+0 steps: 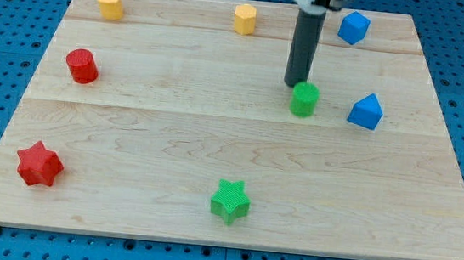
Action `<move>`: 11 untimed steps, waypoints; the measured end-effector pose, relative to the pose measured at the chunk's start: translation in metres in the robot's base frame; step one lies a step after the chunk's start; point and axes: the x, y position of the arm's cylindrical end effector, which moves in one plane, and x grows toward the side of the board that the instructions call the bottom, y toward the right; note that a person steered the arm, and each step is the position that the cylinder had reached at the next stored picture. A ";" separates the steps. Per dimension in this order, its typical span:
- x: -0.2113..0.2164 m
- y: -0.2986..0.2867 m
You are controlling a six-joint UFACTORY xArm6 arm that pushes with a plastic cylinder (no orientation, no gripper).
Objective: Move green circle towards bottom right of the board
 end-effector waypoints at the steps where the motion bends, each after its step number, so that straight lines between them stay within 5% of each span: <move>1: 0.049 0.007; 2: 0.082 0.036; 3: 0.059 0.043; 5: 0.134 0.088; 7: 0.125 0.028; 11: 0.220 0.045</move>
